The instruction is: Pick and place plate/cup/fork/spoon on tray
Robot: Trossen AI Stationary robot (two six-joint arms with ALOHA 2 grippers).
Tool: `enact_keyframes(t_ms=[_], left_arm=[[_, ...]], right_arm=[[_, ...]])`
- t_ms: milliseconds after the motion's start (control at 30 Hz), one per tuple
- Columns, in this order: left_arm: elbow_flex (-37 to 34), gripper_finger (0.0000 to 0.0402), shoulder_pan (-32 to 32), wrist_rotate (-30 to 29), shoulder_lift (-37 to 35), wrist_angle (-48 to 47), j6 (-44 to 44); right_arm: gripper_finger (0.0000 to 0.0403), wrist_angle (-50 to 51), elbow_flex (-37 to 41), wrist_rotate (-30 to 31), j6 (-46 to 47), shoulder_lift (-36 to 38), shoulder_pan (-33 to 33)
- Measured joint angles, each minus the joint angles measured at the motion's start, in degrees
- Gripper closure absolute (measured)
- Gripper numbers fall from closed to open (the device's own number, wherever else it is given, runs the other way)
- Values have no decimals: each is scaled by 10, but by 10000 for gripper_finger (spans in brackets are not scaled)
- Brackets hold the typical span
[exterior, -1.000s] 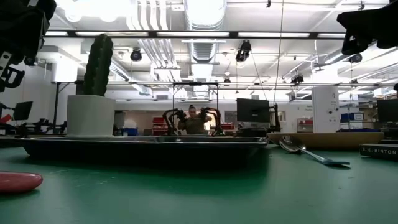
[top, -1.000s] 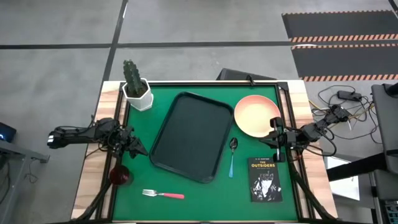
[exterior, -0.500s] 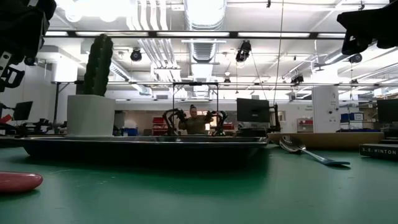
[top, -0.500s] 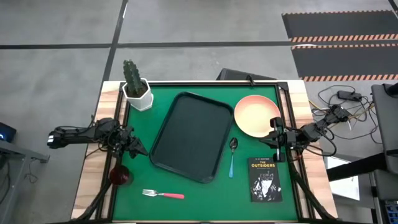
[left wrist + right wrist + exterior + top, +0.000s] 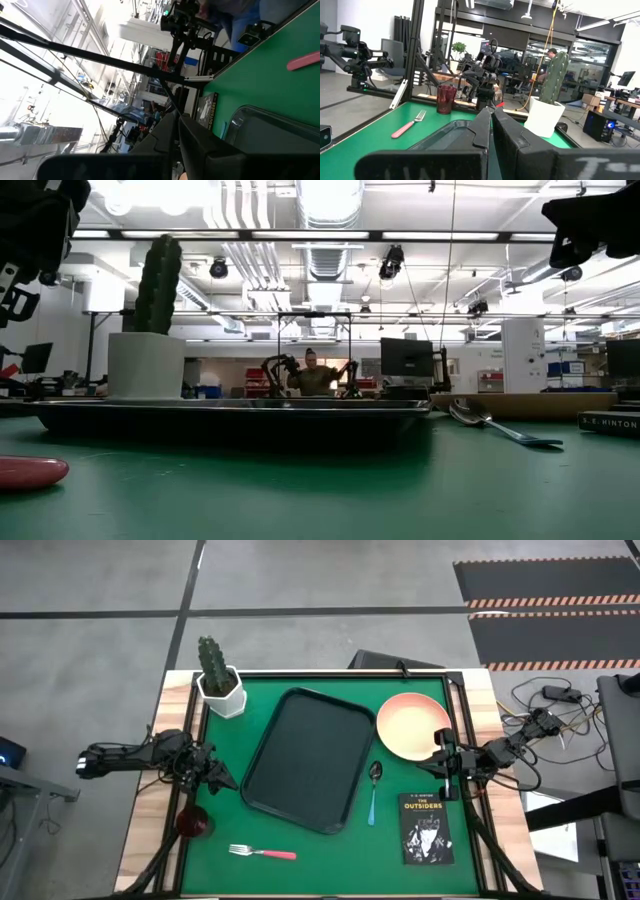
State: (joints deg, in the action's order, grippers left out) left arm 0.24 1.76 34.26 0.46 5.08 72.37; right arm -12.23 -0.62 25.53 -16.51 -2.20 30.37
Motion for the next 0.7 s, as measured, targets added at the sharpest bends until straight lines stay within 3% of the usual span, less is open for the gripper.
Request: enact_keyframes(t_ms=[600, 700], left_arm=[[0, 394, 0, 0, 0, 0, 0], [0, 394, 0, -4, -2, 6, 0]], right_arm=[[394, -15, 0, 0, -6, 0, 0], [394, -41, 0, -1, 37, 0, 0]])
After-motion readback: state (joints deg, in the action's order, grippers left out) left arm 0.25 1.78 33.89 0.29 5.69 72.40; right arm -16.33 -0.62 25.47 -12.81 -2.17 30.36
